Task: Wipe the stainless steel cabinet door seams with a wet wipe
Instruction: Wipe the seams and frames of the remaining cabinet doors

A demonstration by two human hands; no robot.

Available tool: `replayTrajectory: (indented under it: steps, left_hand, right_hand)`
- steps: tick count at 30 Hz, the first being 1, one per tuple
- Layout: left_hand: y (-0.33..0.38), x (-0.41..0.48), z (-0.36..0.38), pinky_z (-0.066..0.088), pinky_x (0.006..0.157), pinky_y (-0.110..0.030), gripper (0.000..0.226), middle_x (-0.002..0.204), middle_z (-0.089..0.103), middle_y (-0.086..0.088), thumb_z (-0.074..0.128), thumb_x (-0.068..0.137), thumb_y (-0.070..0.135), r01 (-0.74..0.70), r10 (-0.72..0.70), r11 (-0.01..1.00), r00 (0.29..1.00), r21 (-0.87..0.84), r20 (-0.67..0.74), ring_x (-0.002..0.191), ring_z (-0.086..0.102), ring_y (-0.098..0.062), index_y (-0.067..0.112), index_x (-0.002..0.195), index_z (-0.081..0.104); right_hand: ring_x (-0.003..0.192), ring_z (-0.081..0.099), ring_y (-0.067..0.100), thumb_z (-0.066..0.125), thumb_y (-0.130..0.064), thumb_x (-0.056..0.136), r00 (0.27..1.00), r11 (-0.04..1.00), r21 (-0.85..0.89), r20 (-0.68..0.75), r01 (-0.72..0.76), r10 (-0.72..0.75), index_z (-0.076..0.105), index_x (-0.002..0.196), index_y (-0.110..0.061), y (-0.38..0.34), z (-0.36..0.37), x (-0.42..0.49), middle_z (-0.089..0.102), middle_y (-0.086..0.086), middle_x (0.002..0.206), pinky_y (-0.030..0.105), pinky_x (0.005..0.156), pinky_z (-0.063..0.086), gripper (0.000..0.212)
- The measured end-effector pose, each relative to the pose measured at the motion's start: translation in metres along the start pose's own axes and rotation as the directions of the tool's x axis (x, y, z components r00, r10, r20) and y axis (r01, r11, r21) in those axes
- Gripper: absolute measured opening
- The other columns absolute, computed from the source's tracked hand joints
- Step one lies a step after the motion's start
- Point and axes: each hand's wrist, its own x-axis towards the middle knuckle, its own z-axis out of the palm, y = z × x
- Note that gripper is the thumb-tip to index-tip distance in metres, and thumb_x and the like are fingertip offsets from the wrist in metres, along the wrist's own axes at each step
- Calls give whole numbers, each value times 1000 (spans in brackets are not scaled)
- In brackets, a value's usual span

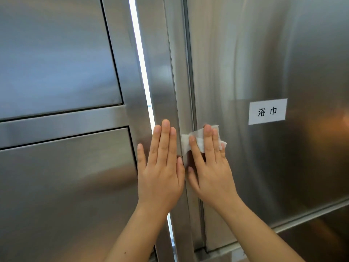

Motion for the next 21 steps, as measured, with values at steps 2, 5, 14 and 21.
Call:
replayTrajectory:
  steps: [2,5,14,21]
  left_hand:
    - [3,-7,-1,20,109,-51,56,150,19,-11,35,90,23,14,-14,1000,1000,1,16,139,18,-22,3,142,28]
    - [7,-23,-1,17,109,-51,57,151,19,-11,34,90,23,29,-30,999,998,21,50,139,19,-22,3,143,26]
    - [16,-59,8,0,114,-46,64,156,-7,-7,32,90,22,26,-27,999,995,20,95,143,4,-22,4,146,9]
    - [13,-60,6,6,112,-50,61,155,-10,-5,28,93,26,38,-36,999,987,-6,156,143,4,-21,6,146,7]
  right_hand:
    - [141,8,36,46,-24,84,999,1000,10,26,-20,20,27,144,-6,-4,1,-11,12,24,150,49,111,12,65]
    - [140,8,37,48,-24,84,998,999,24,54,-28,26,28,143,-4,-6,-1,-14,11,25,149,50,110,14,66]
    - [142,-3,33,49,-24,85,1000,1000,8,15,-18,18,20,146,-7,0,5,5,3,21,152,48,113,11,70]
    - [142,-4,31,58,-25,86,995,998,-16,75,-58,59,20,145,-8,-6,22,-55,2,19,152,50,110,15,71]
